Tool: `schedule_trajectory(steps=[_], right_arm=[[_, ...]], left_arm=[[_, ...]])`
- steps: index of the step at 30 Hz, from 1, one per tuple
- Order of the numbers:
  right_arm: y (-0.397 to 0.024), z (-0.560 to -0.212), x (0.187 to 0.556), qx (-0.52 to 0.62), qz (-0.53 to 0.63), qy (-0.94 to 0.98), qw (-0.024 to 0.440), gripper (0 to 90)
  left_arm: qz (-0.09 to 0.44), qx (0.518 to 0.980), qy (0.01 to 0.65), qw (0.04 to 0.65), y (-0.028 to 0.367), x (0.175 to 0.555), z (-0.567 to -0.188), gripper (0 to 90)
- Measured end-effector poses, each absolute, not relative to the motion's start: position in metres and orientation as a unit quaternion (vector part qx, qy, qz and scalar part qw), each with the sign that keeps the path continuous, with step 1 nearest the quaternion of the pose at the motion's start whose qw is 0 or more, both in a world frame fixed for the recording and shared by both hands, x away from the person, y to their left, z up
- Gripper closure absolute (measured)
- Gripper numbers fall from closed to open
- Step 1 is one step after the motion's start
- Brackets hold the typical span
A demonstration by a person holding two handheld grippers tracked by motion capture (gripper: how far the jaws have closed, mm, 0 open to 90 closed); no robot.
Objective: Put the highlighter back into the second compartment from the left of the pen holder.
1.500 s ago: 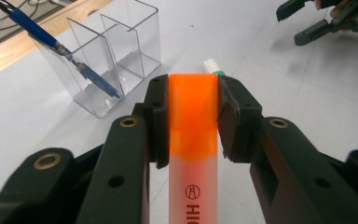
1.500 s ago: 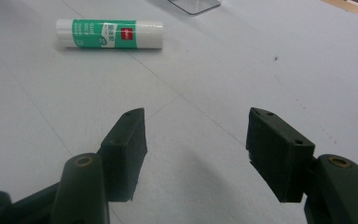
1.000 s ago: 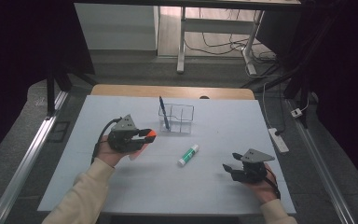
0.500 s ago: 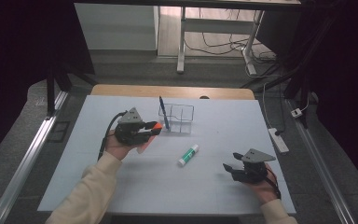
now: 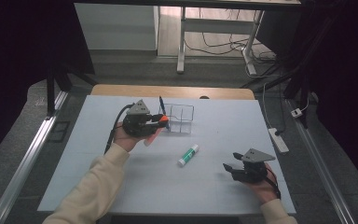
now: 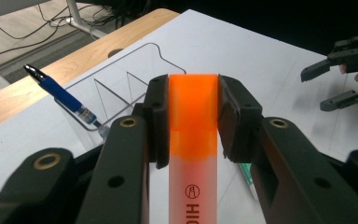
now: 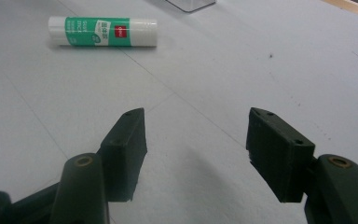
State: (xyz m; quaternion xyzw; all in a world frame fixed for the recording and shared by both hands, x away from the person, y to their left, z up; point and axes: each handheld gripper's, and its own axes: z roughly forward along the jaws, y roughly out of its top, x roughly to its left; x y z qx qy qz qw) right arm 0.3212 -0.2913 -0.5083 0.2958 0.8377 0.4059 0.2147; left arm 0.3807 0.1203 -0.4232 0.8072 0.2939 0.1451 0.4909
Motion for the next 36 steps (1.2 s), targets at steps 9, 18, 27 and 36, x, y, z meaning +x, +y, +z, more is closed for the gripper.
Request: schedule_trajectory(steps=[9, 18, 27, 36], right_arm=[[-0.292, -0.508, 0.321, 0.297, 0.405, 0.837, 0.216, 37.3], [-0.292, -0.508, 0.322, 0.298, 0.408, 0.836, 0.216, 37.3], [-0.292, -0.508, 0.322, 0.298, 0.409, 0.835, 0.216, 37.3], [-0.293, -0.508, 0.322, 0.299, 0.408, 0.834, 0.218, 37.3]], left_arm=[[0.152, 0.804, 0.298, 0.491, 0.11, 0.394, -0.422, 66.4], [0.152, 0.799, 0.295, 0.501, 0.104, 0.403, -0.413, 66.4], [0.152, 0.793, 0.288, 0.514, 0.098, 0.41, -0.403, 66.4], [0.15, 0.794, 0.287, 0.515, 0.092, 0.421, -0.395, 66.4]])
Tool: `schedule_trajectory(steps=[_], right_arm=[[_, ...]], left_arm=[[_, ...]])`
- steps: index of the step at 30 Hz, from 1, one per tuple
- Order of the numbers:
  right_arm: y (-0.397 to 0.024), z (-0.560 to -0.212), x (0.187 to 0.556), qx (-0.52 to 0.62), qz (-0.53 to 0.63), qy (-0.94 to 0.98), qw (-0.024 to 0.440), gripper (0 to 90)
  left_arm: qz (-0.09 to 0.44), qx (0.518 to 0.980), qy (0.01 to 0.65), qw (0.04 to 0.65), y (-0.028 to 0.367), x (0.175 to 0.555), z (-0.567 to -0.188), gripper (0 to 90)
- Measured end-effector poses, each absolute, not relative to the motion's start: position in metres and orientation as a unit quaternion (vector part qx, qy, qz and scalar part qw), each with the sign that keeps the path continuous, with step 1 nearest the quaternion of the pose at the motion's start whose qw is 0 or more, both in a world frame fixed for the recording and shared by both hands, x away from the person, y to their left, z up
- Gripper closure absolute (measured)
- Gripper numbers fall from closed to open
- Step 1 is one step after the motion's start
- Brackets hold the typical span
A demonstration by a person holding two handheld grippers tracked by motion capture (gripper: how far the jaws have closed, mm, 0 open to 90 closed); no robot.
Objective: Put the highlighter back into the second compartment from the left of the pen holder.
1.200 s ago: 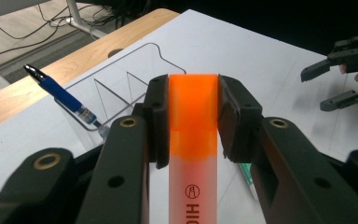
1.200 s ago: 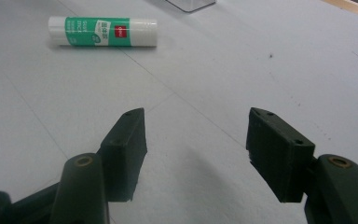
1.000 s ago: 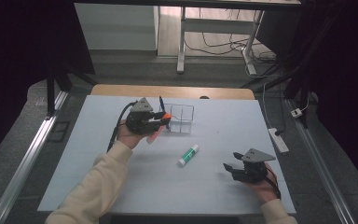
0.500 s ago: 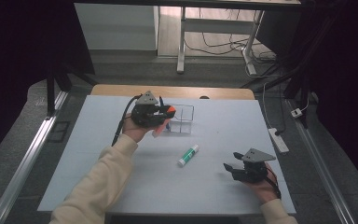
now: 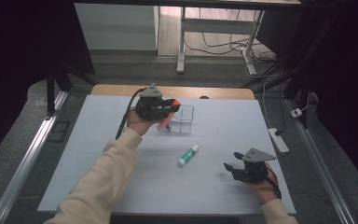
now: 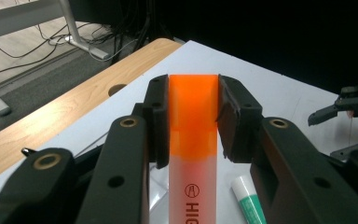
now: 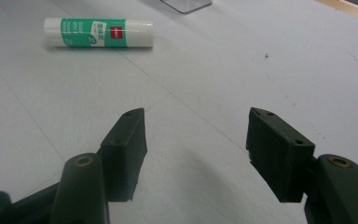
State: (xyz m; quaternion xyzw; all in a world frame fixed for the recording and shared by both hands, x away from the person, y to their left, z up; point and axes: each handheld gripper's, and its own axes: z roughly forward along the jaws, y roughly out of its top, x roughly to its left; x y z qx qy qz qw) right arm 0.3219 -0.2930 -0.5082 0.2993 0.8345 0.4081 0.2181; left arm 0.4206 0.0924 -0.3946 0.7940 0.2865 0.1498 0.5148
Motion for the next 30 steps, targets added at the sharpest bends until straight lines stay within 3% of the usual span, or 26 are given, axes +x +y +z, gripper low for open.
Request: schedule_trajectory(steps=[30], right_arm=[[-0.293, -0.509, 0.323, 0.301, 0.408, 0.835, 0.216, 37.3]], left_arm=[[0.155, 0.785, 0.31, 0.513, 0.082, 0.459, -0.394, 66.4]])
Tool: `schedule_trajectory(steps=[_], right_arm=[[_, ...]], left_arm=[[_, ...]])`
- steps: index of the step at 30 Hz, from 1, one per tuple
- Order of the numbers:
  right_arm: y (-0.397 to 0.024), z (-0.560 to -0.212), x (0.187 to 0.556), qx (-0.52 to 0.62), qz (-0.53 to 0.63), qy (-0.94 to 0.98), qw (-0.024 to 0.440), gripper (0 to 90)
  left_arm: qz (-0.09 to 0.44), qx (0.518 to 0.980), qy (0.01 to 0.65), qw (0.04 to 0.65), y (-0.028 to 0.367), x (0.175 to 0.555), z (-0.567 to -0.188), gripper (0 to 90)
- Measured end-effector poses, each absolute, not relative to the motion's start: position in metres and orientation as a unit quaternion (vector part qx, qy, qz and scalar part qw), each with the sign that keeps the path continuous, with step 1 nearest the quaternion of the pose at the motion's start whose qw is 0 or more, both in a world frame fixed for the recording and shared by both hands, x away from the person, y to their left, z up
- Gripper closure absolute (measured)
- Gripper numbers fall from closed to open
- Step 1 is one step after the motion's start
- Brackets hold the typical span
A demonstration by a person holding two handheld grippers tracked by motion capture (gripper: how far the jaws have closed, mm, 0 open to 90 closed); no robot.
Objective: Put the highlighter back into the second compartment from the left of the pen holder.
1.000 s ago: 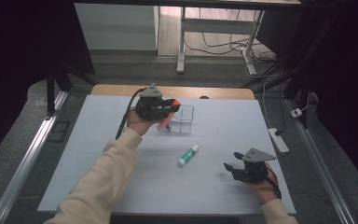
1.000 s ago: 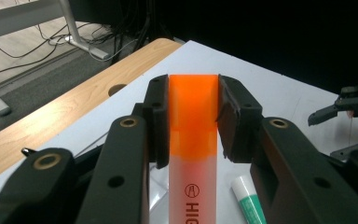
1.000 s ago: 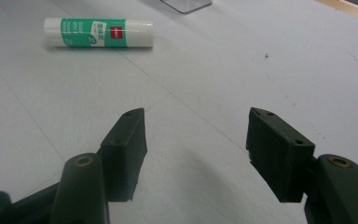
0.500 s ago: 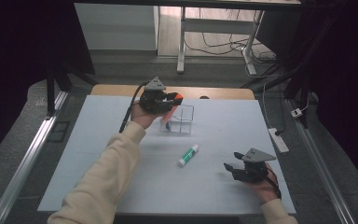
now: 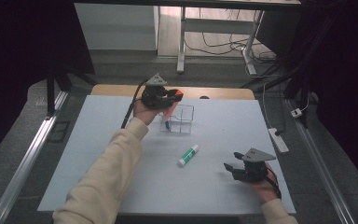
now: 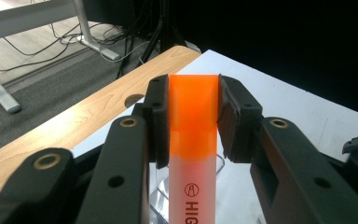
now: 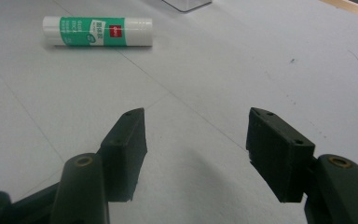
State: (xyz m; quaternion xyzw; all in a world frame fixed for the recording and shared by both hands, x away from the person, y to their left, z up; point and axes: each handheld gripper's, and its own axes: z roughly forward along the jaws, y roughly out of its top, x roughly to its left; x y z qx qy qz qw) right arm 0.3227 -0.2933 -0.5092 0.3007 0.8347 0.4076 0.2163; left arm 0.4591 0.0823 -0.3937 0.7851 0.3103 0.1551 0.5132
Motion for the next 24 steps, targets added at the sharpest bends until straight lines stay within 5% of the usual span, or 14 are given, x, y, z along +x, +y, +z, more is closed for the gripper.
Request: schedule_trajectory(steps=[24], right_arm=[[-0.295, -0.51, 0.324, 0.304, 0.408, 0.834, 0.213, 37.3]], left_arm=[[0.17, 0.772, 0.318, 0.523, 0.06, 0.488, -0.393, 66.2]])
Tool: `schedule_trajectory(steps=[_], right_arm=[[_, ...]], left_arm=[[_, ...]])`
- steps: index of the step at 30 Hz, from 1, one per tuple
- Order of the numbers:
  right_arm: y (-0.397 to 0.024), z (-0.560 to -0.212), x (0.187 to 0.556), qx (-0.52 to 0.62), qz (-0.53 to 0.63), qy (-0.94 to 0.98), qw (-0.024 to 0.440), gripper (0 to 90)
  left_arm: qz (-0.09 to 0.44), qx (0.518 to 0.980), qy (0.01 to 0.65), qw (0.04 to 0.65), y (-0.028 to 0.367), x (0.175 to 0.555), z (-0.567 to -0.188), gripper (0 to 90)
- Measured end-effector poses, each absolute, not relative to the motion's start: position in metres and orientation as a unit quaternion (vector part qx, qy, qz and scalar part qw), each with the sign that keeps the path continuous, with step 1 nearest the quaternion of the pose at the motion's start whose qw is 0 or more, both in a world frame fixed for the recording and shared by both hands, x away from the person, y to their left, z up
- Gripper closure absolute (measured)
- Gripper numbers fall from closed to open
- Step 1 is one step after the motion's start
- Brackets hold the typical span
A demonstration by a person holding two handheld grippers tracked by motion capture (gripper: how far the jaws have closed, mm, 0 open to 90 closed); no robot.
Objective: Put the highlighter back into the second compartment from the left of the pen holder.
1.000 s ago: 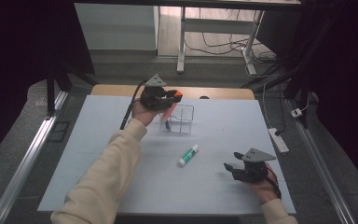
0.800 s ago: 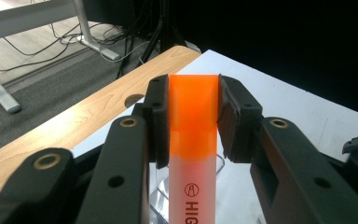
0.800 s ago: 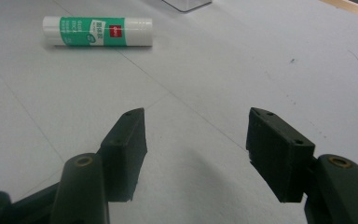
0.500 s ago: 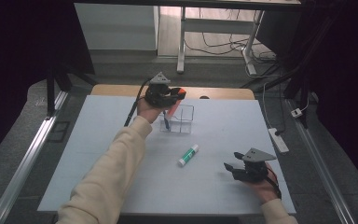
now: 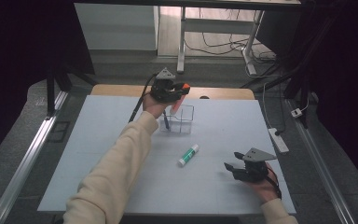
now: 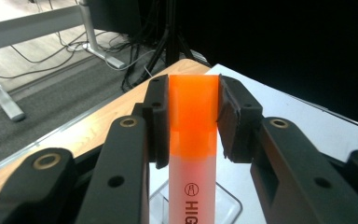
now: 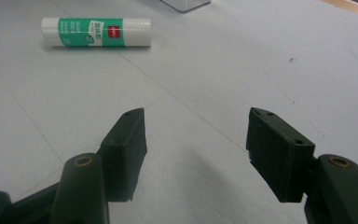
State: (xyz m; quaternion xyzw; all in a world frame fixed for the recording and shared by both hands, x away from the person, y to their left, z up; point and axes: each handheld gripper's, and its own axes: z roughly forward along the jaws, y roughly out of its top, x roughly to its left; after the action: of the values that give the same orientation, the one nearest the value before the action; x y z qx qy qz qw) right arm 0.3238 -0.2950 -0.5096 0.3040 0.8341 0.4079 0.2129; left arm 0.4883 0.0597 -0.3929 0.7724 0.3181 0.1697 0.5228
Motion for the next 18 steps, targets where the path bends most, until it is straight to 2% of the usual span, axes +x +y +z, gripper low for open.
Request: schedule_trajectory(steps=[15, 17, 18], right_arm=[[-0.295, -0.511, 0.325, 0.303, 0.405, 0.837, 0.212, 37.2], [-0.295, -0.511, 0.325, 0.303, 0.405, 0.837, 0.212, 37.3], [-0.295, -0.511, 0.325, 0.303, 0.404, 0.837, 0.212, 37.3]], left_arm=[[0.16, 0.771, 0.327, 0.522, 0.059, 0.499, -0.403, 65.9], [0.164, 0.774, 0.327, 0.517, 0.059, 0.498, -0.404, 64.8], [0.169, 0.777, 0.324, 0.513, 0.058, 0.498, -0.405, 61.0]])
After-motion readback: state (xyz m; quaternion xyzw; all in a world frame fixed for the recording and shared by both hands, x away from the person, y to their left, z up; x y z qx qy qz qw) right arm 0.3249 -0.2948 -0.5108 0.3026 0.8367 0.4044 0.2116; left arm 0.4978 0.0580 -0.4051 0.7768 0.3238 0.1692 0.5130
